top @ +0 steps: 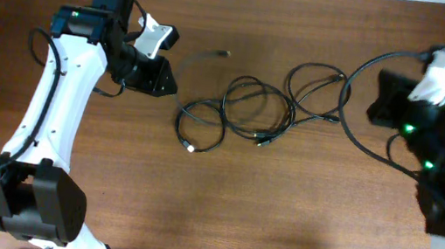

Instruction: Untangle cables

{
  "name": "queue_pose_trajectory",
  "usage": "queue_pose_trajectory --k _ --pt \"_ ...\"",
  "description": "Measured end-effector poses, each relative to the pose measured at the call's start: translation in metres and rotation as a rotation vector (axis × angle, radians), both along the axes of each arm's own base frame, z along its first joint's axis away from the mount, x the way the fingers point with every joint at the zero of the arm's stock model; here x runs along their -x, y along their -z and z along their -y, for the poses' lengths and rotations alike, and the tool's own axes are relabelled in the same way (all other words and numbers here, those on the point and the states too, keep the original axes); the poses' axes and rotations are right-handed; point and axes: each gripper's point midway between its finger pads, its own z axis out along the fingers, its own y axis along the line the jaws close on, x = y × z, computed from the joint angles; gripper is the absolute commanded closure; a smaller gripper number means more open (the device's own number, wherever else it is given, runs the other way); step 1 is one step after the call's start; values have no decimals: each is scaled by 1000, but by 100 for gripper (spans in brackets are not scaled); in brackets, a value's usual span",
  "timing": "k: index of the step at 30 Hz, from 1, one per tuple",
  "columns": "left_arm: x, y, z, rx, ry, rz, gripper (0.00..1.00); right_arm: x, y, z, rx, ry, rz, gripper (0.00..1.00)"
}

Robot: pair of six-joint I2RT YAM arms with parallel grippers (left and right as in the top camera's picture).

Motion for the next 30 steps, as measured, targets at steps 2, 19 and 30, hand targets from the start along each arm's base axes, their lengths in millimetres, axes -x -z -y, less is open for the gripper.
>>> queue_pose_trajectory --k 2,19,30 --pt "1 0 3 -2 11 1 100 12 -51 -14 -23 -80 139 87" --pt "-20 -2 -1 -32 -14 88 85 -54 325 -87 -69 -371 -985 69" --pt "-15 2 19 -97 14 96 78 -35 284 -121 9 -454 -996 96"
